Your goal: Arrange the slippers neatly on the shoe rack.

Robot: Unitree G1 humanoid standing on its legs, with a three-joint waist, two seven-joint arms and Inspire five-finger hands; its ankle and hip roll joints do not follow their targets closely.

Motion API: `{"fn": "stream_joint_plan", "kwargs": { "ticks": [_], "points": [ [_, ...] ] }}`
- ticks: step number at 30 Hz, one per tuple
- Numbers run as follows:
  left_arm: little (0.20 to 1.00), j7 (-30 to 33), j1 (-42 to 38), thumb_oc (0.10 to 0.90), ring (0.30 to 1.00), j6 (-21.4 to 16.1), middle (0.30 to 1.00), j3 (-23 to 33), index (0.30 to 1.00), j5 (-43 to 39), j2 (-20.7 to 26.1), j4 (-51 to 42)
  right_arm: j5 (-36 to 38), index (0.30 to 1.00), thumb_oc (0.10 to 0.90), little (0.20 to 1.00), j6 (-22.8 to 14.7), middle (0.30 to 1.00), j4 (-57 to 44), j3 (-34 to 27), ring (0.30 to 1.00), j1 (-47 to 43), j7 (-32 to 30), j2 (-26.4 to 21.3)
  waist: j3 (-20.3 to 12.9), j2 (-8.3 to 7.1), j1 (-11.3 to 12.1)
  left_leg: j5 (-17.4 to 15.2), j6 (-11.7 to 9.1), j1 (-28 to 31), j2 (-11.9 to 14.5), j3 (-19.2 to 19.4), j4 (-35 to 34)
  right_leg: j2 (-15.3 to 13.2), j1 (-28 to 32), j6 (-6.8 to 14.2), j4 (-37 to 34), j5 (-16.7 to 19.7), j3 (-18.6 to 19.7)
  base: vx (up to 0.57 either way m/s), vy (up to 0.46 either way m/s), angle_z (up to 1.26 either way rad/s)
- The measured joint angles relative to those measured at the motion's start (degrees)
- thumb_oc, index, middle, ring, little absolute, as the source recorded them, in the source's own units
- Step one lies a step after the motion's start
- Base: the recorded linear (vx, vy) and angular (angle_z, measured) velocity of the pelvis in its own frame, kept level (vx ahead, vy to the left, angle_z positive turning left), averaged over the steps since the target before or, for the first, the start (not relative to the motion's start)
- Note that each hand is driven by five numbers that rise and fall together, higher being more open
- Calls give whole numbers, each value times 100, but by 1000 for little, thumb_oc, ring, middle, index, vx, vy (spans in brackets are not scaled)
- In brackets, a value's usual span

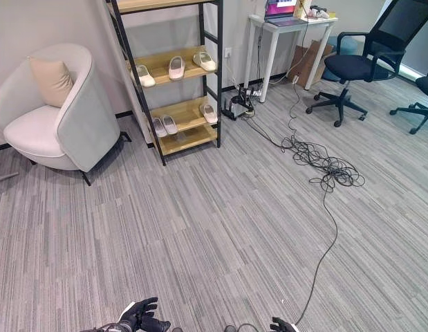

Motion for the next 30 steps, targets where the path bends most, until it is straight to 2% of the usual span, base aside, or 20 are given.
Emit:
{"fn": "stream_joint_plan", "kwargs": {
  "ticks": [6, 20, 24, 25, 26, 27, 30],
  "points": [
    [900, 8, 37, 800, 900, -2, 900, 242, 900, -18, 0, 18, 0, 900, 800, 900, -1, 900, -2, -1, 900, -33, 0, 1, 9, 15, 12, 4, -4, 6, 1, -53, 5, 1, 52, -8, -1, -10, -54, 1, -13, 4],
    [900, 28, 24, 800, 900, 1, 900, 191, 900, -29, -5, 32, -2, 900, 800, 900, -1, 900, -1, 1, 900, -37, -14, -1, 37, 75, 10, 6, -81, -13, 56, -150, 28, 58, 58, -69, 3, -74, -141, 0, -50, 4],
    [900, 32, -98, 800, 900, -5, 900, 185, 900, -33, -24, 160, 1, 900, 800, 900, -5, 900, 3, 14, 900, -96, -12, 2, 213, 71, 35, -81, -256, -269, 128, -209, 489, 99, 40, -163, 22, -140, -180, -14, -80, 8],
    [900, 32, -197, 800, 900, -9, 900, 197, 900, -62, -30, 203, 5, 900, 800, 900, -8, 900, 8, 28, 900, -157, -10, 21, 325, 8, 47, -34, -369, -480, 108, -235, 825, 67, 16, -197, 12, -158, -179, 22, -54, 11],
    [900, 25, -340, 800, 900, -8, 900, 245, 900, -202, -36, 239, 4, 900, 800, 900, -5, 900, 10, 62, 900, -209, -7, 37, 412, -113, 52, 137, -630, -626, 44, -236, 1026, -38, -16, -224, 12, -143, -178, 42, -72, 4],
    [900, 25, -380, 800, 900, -7, 900, 273, 900, -243, -43, 252, 5, 900, 800, 900, -2, 900, 13, 71, 900, -243, 0, 35, 451, -173, 114, 199, -704, -691, 19, -247, 1130, -86, -11, -279, 12, -106, -168, 114, -68, -5],
    [900, 22, -427, 800, 900, -34, 900, 321, 900, -255, -64, 300, 14, 900, 800, 900, -4, 900, 9, 75, 900, -268, -18, 38, 547, -279, 163, 167, -740, -1032, 38, -328, 1829, -83, 125, -442, 4, -153, -160, 134, -23, 5]
  ]
}}
